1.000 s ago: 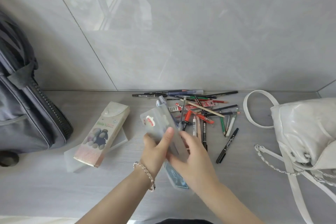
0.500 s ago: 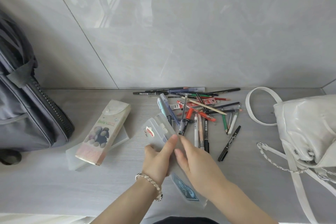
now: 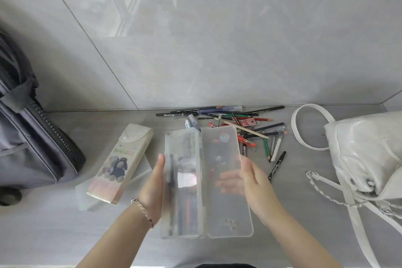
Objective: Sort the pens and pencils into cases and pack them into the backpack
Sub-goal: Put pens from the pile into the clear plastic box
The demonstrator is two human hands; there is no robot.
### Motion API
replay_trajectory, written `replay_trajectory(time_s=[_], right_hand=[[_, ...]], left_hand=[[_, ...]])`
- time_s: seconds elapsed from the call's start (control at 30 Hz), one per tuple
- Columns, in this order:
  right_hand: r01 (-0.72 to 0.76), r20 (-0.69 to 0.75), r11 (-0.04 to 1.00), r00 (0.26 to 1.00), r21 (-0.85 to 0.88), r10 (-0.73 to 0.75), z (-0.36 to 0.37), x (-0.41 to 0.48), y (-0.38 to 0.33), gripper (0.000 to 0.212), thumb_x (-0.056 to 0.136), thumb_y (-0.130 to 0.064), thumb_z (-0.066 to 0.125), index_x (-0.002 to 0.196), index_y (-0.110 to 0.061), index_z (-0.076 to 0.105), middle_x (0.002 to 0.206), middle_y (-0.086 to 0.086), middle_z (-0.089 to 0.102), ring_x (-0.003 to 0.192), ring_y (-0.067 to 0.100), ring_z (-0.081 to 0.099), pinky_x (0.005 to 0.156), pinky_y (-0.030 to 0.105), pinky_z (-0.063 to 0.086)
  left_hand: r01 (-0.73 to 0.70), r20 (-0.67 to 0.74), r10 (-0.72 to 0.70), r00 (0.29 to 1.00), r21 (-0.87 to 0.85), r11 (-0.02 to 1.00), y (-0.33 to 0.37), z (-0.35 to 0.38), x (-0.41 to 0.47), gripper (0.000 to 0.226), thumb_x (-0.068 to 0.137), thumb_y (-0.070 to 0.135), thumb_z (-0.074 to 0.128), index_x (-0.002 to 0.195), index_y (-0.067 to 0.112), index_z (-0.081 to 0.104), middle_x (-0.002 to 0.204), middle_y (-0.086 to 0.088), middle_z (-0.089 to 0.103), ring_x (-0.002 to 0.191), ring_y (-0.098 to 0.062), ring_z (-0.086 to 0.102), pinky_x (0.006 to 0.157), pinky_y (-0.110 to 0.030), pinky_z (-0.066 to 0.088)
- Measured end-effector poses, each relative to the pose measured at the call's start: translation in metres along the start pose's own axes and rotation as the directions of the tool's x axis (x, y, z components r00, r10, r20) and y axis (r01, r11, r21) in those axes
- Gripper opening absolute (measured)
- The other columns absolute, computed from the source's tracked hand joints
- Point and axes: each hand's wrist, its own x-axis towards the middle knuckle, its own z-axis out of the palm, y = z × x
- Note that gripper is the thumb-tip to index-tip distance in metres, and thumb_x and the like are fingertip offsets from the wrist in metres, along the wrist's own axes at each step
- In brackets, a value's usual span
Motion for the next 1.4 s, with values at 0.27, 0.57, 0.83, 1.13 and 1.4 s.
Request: replay_trajectory(time_s=[0.27,0.57,0.83,1.13,1.4], right_hand=[[0.235,0.121,0.527,0.963,-0.817,-0.241,-0.065,0.026,0.026,0.041,0.083,0.008,0.049,0.117,-0.013,0.060,0.112,0.002,0.062,0.109,0.021,0.054,0.093,0.029,0.041],[0.529,0.566,-0.283,0.822,-0.800,-0.062,-0.103,0.056,0.054,0.050,0.025,-0.009,0.079,0.063,-0.027,0.052,0.059,-0.013,0.052,0.056,0.011,0.055,0.060,0.023,0.038],[0.472,0.506,-0.225,0.853,-0.853,-0.130,-0.070,0.074,0.041,0.041,0.071,0.001,0.061,0.111,-0.008,0.055,0.099,0.012,0.053,0.084,0.031,0.059,0.051,0.035,0.039],[0.692,0.747,-0.318,0.658,-0.648,-0.090,-0.072,0.089,0.026,0.032,0.041,-0.021,0.076,0.070,-0.016,0.064,0.074,-0.003,0.064,0.062,0.017,0.060,0.049,0.021,0.044],[0.464,-0.162,0.878,0.863,-0.119,-0.479,-0.032,0.043,-0.035,0.025,0.098,-0.003,0.034,0.081,-0.021,0.035,0.063,-0.004,0.042,0.058,0.011,0.044,0.061,0.015,0.039]], left_hand=[[0.031,-0.297,0.021,0.955,0.169,0.985,-0.013,-0.020,0.010,0.076,0.089,0.062,0.026,0.140,0.006,0.036,0.146,-0.013,0.037,0.136,-0.028,0.034,0.113,-0.038,0.024],[0.047,-0.364,0.045,0.930,0.239,0.970,-0.007,-0.001,0.001,0.047,0.093,0.055,0.027,0.066,0.020,0.046,0.065,0.002,0.036,0.057,-0.011,0.035,0.052,-0.021,0.027],[0.031,-0.331,0.060,0.942,0.264,0.964,-0.007,0.004,-0.003,0.041,0.093,0.054,0.027,0.090,0.018,0.046,0.070,0.003,0.041,0.060,-0.011,0.038,0.056,-0.022,0.031],[0.024,-0.344,0.074,0.936,0.274,0.961,-0.008,0.005,-0.004,0.059,0.093,0.056,0.025,0.127,0.015,0.050,0.088,-0.003,0.058,0.072,-0.016,0.050,0.057,-0.023,0.035],[-0.015,-0.353,0.133,0.926,0.318,0.948,-0.005,0.004,-0.001,0.063,0.092,0.056,0.024,0.130,0.014,0.051,0.134,-0.012,0.051,0.125,-0.031,0.045,0.109,-0.042,0.033]])
